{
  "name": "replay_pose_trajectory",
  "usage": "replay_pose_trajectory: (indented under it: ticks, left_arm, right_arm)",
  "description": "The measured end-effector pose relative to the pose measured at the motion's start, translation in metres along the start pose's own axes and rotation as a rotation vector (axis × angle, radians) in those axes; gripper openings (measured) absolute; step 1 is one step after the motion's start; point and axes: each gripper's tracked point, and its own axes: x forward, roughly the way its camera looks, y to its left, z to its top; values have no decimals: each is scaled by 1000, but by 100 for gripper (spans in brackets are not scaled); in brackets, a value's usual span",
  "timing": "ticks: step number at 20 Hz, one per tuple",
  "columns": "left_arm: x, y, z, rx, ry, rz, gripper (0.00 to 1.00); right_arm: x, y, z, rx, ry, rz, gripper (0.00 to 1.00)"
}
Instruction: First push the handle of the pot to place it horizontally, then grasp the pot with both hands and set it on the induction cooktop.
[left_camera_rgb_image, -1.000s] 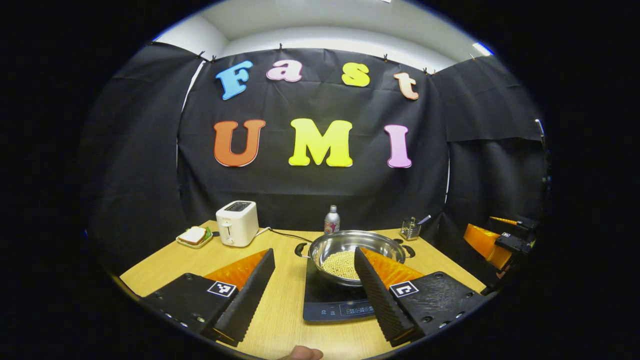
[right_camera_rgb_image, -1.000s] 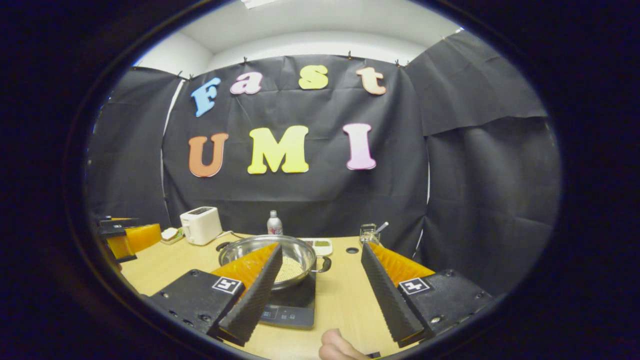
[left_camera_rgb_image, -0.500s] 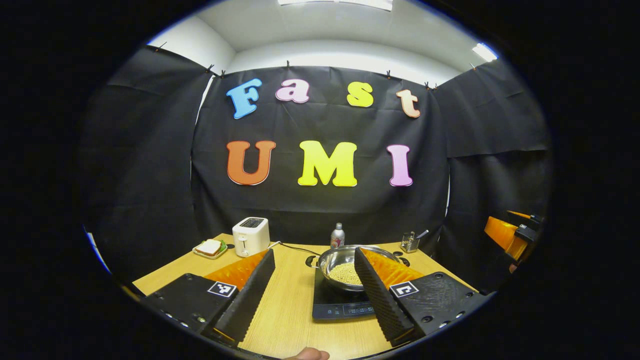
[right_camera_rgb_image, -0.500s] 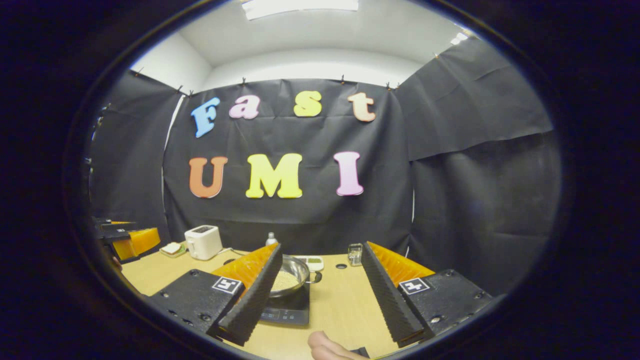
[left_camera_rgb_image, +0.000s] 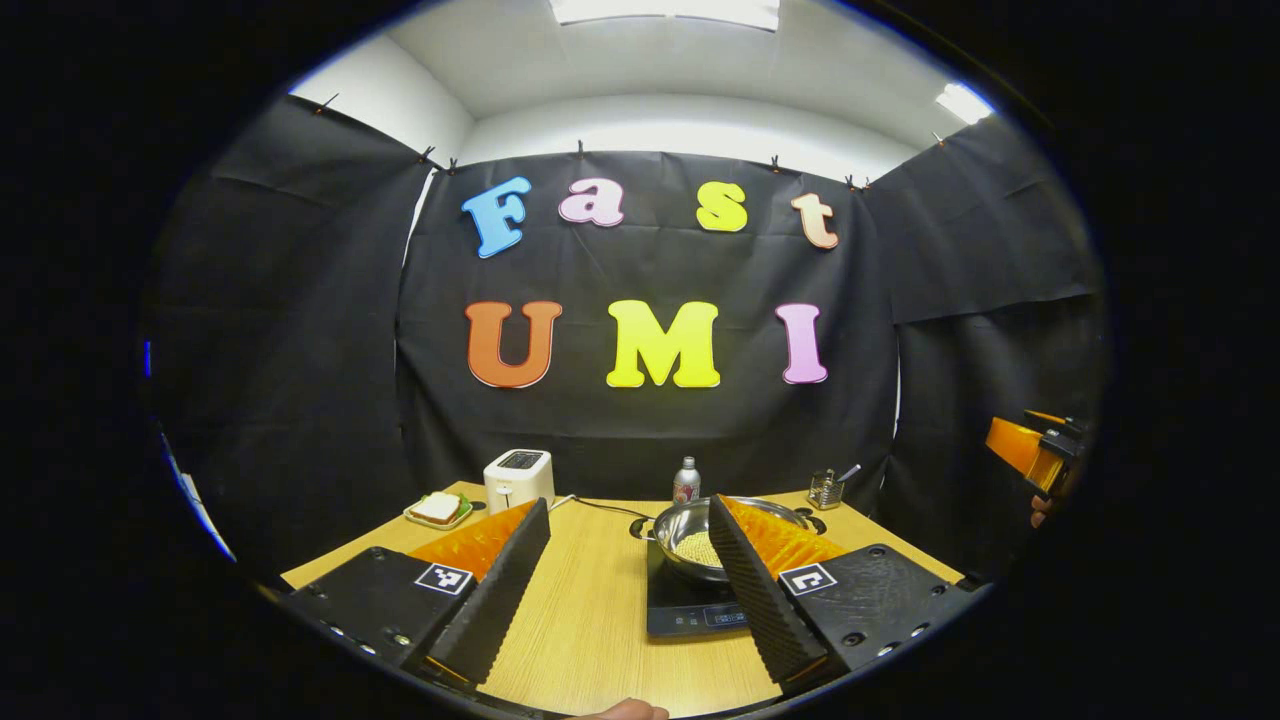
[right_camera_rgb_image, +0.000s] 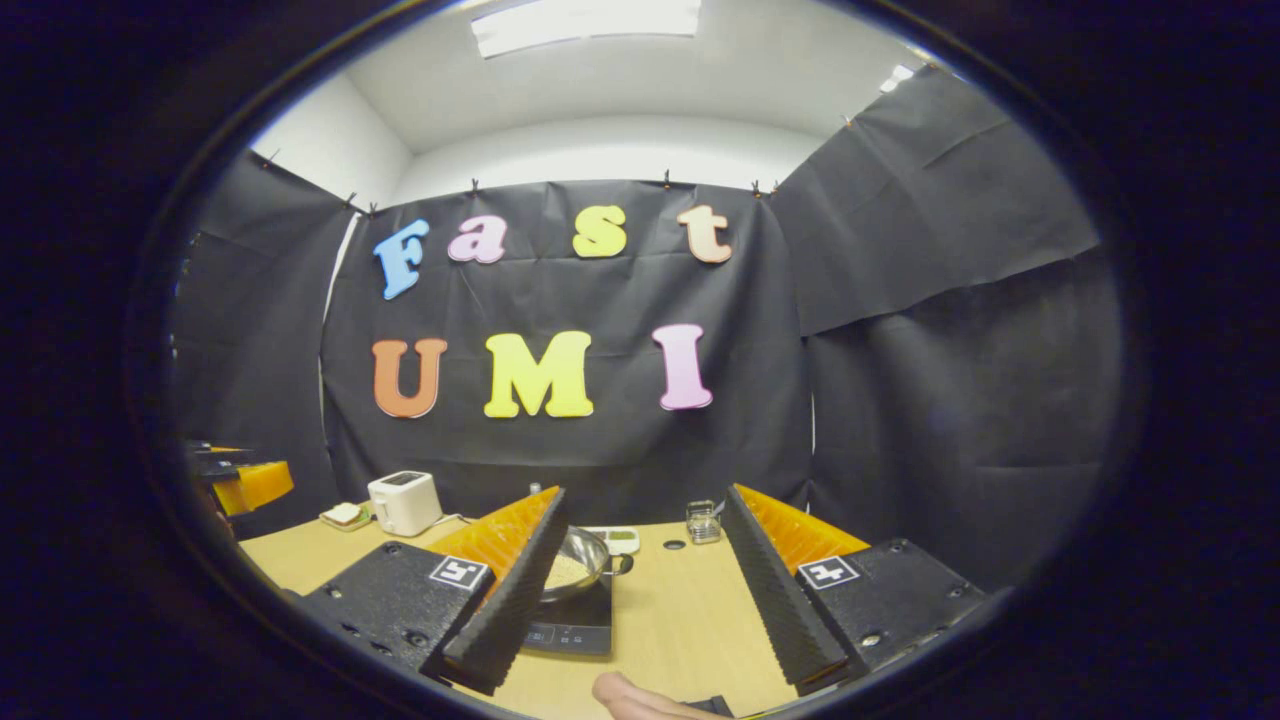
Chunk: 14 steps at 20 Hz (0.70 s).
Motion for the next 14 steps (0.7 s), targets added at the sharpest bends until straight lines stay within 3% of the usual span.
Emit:
replay_pose_trajectory:
  ticks: [3,9,10,11,13,14]
  left_arm:
    - [-1,5,7,39,-32,42,95]
    - [-3,-8,16,14,-63,9,95]
    - [-5,-9,17,14,-70,9,84]
    - [-5,-9,18,13,-74,6,95]
    - [-5,-12,17,10,-77,0,95]
    - [-6,-12,17,11,-76,-4,84]
  right_arm:
    - [-2,-5,6,-17,-18,-18,96]
    - [-3,-10,9,-16,-23,-31,98]
    - [-4,-11,9,-14,-25,-32,96]
    - [-3,-11,9,-12,-26,-30,98]
    - [-4,-7,7,-2,-20,-16,98]
    - [-4,-6,8,0,-17,-9,98]
